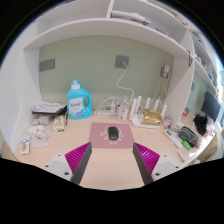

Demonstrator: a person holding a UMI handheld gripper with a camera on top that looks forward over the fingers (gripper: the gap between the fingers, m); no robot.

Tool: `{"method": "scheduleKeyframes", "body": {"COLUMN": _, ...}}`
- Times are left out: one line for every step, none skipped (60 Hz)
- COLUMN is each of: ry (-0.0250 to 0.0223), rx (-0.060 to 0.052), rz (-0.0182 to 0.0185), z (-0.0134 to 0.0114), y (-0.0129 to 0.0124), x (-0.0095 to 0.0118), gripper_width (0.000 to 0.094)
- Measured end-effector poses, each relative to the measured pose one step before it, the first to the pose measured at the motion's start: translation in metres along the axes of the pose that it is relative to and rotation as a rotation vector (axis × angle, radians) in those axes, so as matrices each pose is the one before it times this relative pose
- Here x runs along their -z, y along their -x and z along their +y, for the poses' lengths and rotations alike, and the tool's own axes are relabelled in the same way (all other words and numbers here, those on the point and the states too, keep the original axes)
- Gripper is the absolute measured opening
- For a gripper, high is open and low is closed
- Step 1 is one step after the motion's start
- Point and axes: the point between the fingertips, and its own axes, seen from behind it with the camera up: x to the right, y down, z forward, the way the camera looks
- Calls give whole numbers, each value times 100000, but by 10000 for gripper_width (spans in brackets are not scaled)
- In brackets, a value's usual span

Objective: Arrange mouse

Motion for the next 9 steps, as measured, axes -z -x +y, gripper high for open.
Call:
{"method": "scheduleKeyframes", "body": {"ry": -483, "rx": 333, "rz": 159, "z": -126, "y": 0, "x": 173, "gripper_width": 852}}
{"method": "scheduleKeyframes", "body": {"ry": -629, "rx": 142, "rz": 115, "z": -164, "y": 4, "x": 176, "gripper_width": 851}}
{"method": "scheduleKeyframes", "body": {"ry": -652, "rx": -122, "rz": 111, "z": -159, "y": 5, "x": 160, "gripper_width": 851}}
{"method": "scheduleKeyframes", "body": {"ry": -575, "rx": -104, "rz": 137, "z": -133, "y": 28, "x": 39, "gripper_width": 851}}
{"method": "scheduleKeyframes", "body": {"ry": -320, "rx": -56, "rz": 63, "z": -61, "y": 38, "x": 110, "gripper_width": 852}}
{"method": "scheduleKeyframes", "body": {"ry": -103, "rx": 76, "rz": 28, "z": -16, "y": 40, "x": 93, "gripper_width": 852}}
{"method": "scheduleKeyframes", "body": {"ry": 47, "rx": 141, "rz": -82, "z": 19, "y": 134, "x": 17, "gripper_width": 850}}
{"method": "scheduleKeyframes", "body": {"ry": 119, "rx": 141, "rz": -61, "z": 11, "y": 53, "x": 53, "gripper_width": 852}}
{"method": "scheduleKeyframes", "body": {"ry": 201, "rx": 157, "rz": -6, "z": 34, "y": 17, "x": 50, "gripper_width": 851}}
